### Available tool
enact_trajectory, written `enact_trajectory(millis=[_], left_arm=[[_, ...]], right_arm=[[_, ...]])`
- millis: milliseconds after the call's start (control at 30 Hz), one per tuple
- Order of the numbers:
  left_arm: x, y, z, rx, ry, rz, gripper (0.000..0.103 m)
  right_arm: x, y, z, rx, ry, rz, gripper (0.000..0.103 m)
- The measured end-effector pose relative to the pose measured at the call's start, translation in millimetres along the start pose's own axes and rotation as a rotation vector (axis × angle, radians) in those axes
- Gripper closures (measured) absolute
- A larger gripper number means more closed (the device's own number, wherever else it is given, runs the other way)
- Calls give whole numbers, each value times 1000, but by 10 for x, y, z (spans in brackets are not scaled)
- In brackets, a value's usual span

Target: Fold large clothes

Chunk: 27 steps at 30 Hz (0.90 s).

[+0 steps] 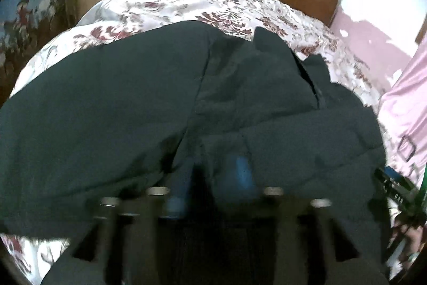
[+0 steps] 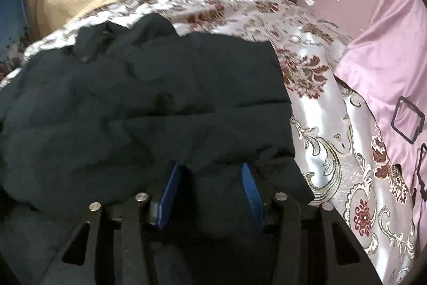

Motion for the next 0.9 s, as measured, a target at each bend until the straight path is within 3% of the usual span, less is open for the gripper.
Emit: enact_trajectory(millis=[33,100,267,400,600,767,900], left_arm=[[-24,-107,-23,0,-19,13,32],[-23,-380,-126,6,-61,57,25],[107,-1029,-607,-9,-150,49,24],[294,-1490,-1275,-101,-245,19,24],[543,-2050,-2444,-215,-431,51,23],[724,-2224,-3186,-180,-620,36,23],[875,-2146,-3700,-166,-776,13,22]], right_arm=[[-8,-83,-45,-5,2,24,28],[-56,-278,-179,-40,0,58,21],[-161,-599,-769,-148,-17,92,13],[-215,-671,-1468,-225,-57,126,8],[-218,-463,-2516,-228,-147,142,8],[-153,-225,-3096,-207,-189,142,8],[-95,-89,-3224,-154,-243,138,8]])
Point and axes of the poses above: each gripper's, at about its wrist camera, not at the fingertips, and y roughly the way its jaws point, z to its right, x to its underside, the point moved 3 cm from there along y, roughly the way its jaws point, and after that the axes turned 11 degrees about z, right-handed, at the moved point
